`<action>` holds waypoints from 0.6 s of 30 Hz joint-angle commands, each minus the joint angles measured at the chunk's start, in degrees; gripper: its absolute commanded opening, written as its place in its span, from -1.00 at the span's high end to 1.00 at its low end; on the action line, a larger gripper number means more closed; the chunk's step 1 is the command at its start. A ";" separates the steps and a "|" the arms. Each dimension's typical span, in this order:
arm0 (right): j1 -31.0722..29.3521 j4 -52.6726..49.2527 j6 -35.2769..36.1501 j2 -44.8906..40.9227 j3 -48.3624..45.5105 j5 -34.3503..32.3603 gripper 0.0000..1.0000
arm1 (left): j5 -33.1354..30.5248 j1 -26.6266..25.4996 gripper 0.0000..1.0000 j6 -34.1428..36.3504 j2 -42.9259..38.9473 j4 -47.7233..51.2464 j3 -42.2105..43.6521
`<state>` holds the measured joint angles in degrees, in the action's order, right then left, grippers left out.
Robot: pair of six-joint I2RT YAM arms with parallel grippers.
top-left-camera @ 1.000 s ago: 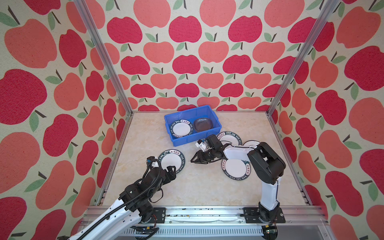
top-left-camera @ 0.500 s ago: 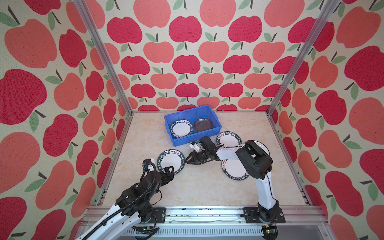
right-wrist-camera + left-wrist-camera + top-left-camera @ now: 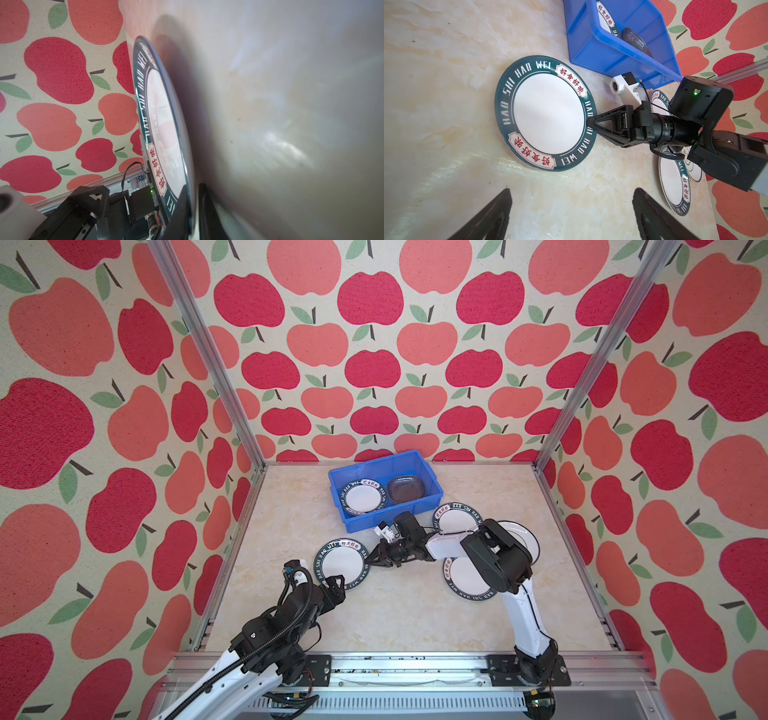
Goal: Place the plates into the plastic bin on the countertop
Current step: 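Grip the white green-rimmed plate's rim with the right gripper and lift it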
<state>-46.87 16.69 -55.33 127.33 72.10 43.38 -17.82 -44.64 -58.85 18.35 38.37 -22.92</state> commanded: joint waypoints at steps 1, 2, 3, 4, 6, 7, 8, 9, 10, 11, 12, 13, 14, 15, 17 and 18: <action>-0.33 -0.18 -1.44 1.17 0.00 -0.83 0.94 | -1.42 0.89 -0.87 0.82 -0.20 2.15 -2.28; -0.33 0.04 -1.45 0.51 -0.70 -0.90 1.00 | -1.26 1.22 -0.87 1.13 0.04 2.07 -2.70; -0.33 0.01 -1.44 -0.25 -1.28 -0.92 1.00 | -1.12 1.56 -0.87 1.43 0.17 1.99 -3.02; -0.24 0.10 -1.44 -1.41 -2.47 -0.99 1.00 | -0.85 1.99 -0.88 1.93 0.50 1.77 -3.54; 0.00 -0.21 -1.27 -4.59 -4.77 -1.10 1.00 | -0.43 3.21 -0.89 3.13 1.43 1.22 -4.83; 0.26 -1.18 -0.99 -6.80 -6.13 -1.39 1.00 | -0.16 4.17 -0.90 3.90 2.19 0.91 -5.72; 0.58 -2.82 -0.36 -8.53 -7.18 -1.74 1.00 | 0.34 5.24 -0.90 4.71 2.95 0.56 -6.58; 0.92 -6.02 0.82 -11.12 -7.90 -2.16 1.00 | 0.97 6.80 -0.90 5.56 4.11 0.23 -7.68; 1.23 -10.16 2.51 -13.95 -8.46 -2.79 1.00 | 2.19 8.84 -0.90 6.62 5.50 -0.19 -8.86; 1.41 -13.54 4.30 -16.59 -8.84 -3.64 1.00 | 3.68 10.85 -0.90 7.85 6.92 -0.85 -9.95; 1.60 -18.50 6.80 -19.75 -8.71 -5.00 1.00 | 5.55 13.27 -0.91 9.18 8.80 -1.71 -11.27; 1.69 -23.66 9.48 -22.69 -8.16 -6.71 1.00 | 7.58 15.86 -0.91 10.80 10.93 -2.70 -12.65; 1.78 -28.01 11.89 -25.36 -7.25 -8.22 1.00 | 9.48 18.16 -0.91 12.19 12.86 -3.64 -13.79; 1.95 -33.04 14.48 -28.07 -5.64 -9.98 1.00 | 12.01 20.80 -0.91 13.94 15.18 -5.39 -15.12; 3.11 -40.81 18.25 -31.76 -2.18 -11.96 1.00 | 16.89 25.78 -0.91 16.36 19.95 -8.74 -17.63; 4.49 -43.20 19.49 -33.19 -0.51 -12.29 1.00 | 19.69 28.19 -0.90 17.21 22.25 -10.94 -18.98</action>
<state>-44.45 -13.26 -44.10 98.87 66.61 34.28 -6.68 -20.40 -47.16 36.62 33.52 -38.52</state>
